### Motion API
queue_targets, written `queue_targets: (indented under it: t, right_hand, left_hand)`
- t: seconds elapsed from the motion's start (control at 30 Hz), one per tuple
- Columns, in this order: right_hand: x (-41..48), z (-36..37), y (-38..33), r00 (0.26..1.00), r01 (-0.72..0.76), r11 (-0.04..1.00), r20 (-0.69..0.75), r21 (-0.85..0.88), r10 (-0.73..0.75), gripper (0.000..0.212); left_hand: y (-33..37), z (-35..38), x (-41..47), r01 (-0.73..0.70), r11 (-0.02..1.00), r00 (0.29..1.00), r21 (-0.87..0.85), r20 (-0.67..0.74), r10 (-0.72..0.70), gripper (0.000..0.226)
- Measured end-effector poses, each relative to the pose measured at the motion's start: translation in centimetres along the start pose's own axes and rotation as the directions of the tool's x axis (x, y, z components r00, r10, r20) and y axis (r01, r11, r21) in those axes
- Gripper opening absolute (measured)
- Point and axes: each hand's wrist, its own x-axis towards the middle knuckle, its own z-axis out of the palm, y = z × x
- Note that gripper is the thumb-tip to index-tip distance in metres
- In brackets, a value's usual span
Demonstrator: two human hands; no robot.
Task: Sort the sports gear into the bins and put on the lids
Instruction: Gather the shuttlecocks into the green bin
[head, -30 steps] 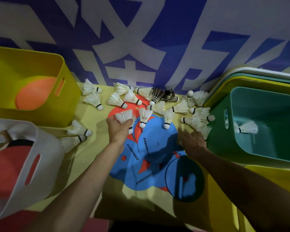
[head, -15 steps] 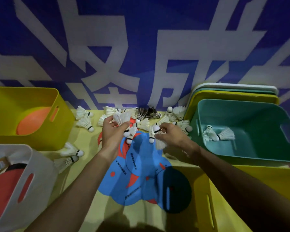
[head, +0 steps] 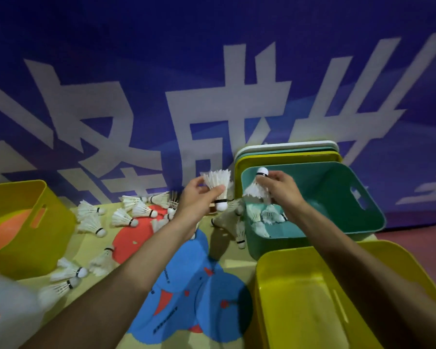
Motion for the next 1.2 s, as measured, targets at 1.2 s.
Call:
queue_targets:
  t: [1.2]
  right_hand:
    - [-1.2, 13.0, -0.4, 0.966, 0.091, 0.969, 0.259, -0.229, -0.029, 0.013]
  left_hand:
    - [-2.4, -11.9, -1.0, 0.065, 0.998, 0.987, 0.025, -0.151, -0.060, 0.019]
